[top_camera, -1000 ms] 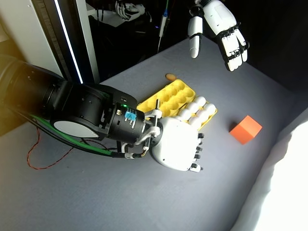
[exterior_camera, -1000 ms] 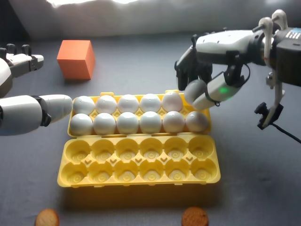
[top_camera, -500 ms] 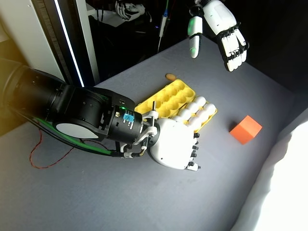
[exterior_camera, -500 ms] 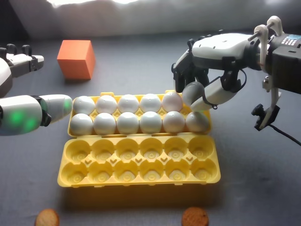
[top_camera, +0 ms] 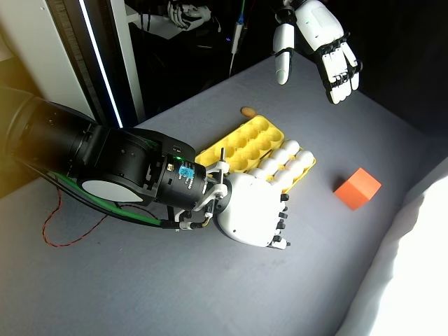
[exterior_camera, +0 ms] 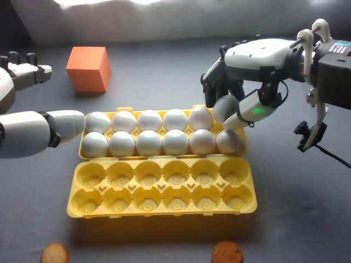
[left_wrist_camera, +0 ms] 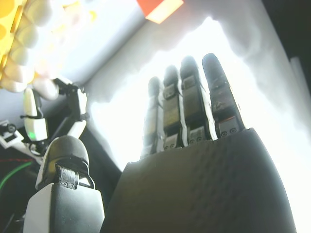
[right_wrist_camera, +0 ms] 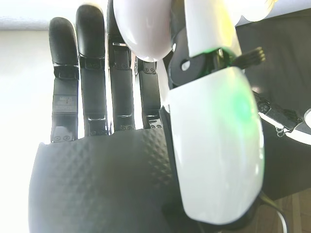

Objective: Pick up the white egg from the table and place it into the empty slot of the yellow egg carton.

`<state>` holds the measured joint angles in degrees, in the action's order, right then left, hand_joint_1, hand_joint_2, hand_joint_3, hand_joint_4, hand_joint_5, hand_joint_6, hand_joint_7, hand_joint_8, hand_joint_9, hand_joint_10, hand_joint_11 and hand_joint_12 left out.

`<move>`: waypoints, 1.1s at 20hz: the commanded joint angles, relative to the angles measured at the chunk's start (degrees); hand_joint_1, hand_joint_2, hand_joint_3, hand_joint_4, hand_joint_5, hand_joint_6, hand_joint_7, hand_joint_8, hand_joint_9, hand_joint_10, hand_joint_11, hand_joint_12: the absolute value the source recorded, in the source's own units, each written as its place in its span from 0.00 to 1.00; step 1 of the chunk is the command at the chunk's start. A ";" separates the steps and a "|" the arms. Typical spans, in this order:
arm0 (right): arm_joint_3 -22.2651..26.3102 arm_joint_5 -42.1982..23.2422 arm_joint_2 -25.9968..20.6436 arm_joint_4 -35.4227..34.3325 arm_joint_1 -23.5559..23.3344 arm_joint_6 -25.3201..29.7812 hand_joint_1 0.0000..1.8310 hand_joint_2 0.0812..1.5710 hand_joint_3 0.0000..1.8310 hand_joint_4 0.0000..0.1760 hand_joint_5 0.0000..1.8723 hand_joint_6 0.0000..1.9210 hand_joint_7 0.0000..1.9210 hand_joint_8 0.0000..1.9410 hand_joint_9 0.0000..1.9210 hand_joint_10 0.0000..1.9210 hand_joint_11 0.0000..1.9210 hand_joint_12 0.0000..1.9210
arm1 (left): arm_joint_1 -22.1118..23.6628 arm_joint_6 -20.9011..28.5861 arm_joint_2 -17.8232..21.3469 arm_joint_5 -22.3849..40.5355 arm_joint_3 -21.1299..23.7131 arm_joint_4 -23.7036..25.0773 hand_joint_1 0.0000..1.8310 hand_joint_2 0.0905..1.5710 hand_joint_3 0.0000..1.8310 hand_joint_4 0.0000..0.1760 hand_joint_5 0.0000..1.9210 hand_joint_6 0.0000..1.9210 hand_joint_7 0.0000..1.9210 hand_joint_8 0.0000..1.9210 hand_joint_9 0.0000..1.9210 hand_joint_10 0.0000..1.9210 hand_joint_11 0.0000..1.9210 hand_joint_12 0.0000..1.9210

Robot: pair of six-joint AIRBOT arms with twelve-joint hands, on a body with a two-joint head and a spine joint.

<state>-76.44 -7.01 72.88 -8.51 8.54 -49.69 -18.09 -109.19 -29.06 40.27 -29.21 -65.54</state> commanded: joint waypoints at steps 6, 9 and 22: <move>-0.03 -6.09 -0.60 -0.23 0.16 -0.34 0.63 0.71 0.00 0.00 0.38 0.33 0.42 0.35 0.35 0.33 0.13 0.67 | 0.58 0.32 0.72 4.37 0.43 2.87 0.00 0.73 0.00 0.00 0.10 0.00 0.12 0.00 0.10 0.00 0.00 0.18; -0.03 -6.09 -0.60 -0.23 0.16 -0.55 0.64 0.66 0.00 0.00 0.45 0.03 0.47 0.04 0.37 0.19 0.14 0.62 | 0.50 0.34 0.73 4.27 0.55 2.94 0.00 0.73 0.00 0.00 0.12 0.00 0.14 0.00 0.12 0.00 0.00 0.21; -0.03 -6.09 -0.62 -0.23 0.16 -0.75 0.57 0.63 0.00 0.00 0.40 0.00 0.42 0.00 0.37 0.05 0.09 0.64 | 0.58 0.40 0.75 4.29 0.62 2.94 0.00 0.73 0.00 0.00 0.12 0.00 0.14 0.00 0.12 0.00 0.00 0.22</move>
<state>-76.44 -7.40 72.88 -8.54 8.88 -50.50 -18.09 -109.14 -29.06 40.29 -28.62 -65.52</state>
